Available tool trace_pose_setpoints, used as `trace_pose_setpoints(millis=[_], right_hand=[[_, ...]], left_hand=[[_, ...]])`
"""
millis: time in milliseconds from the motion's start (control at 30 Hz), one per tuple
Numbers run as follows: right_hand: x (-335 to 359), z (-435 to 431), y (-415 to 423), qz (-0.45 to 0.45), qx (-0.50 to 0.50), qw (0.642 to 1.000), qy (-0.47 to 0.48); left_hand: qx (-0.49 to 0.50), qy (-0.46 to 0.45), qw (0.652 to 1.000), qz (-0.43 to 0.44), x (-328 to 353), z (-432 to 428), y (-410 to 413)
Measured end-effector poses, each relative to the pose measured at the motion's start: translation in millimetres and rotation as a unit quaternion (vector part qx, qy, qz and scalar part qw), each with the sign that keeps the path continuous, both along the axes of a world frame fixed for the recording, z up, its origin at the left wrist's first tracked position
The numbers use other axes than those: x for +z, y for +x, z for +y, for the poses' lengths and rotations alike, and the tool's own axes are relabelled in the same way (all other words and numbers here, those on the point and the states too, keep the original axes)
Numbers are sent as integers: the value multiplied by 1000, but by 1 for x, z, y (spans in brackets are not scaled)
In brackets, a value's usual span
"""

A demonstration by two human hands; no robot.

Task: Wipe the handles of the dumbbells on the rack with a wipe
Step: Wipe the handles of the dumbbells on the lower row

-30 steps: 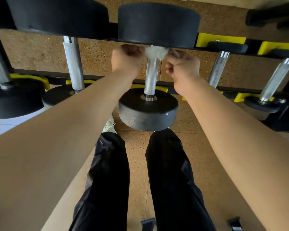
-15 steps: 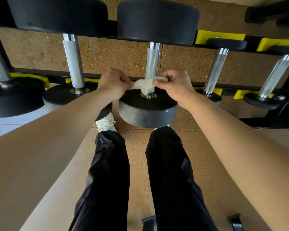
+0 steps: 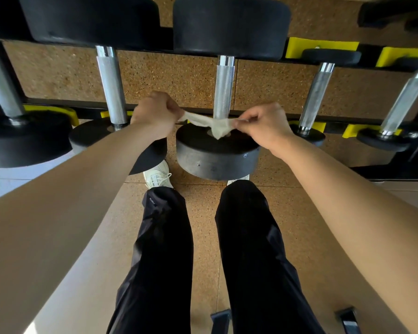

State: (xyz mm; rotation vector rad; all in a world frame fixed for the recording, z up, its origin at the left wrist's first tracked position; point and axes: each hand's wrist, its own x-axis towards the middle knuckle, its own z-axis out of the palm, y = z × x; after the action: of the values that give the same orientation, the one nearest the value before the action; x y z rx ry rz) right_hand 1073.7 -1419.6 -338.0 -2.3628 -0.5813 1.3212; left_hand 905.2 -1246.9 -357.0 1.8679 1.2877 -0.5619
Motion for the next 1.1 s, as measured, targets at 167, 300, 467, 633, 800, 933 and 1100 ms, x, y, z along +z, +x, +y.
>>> trace_pose_setpoints(millis=[167, 300, 467, 633, 800, 933, 1100], right_hand=[[13, -10, -4, 47, -187, 980, 55], [28, 1, -13, 111, -275, 952, 73], [52, 14, -19, 375, -424, 814, 131], [53, 13, -21, 402, -342, 837, 147], [44, 1, -15, 229, -325, 907, 142], [16, -18, 11, 68, -314, 944, 76], [-15, -6, 10, 46, -127, 991, -9]], left_hand=[[111, -21, 989, -97, 23, -6, -4], [184, -125, 955, -195, 46, -11, -2], [199, -177, 932, -244, 60, -23, 5], [246, -228, 912, -237, 70, -48, 21], [323, -280, 876, -224, 72, -50, 26], [331, -191, 907, -177, 46, -36, 16], [156, -177, 959, -159, 7, -28, 21]])
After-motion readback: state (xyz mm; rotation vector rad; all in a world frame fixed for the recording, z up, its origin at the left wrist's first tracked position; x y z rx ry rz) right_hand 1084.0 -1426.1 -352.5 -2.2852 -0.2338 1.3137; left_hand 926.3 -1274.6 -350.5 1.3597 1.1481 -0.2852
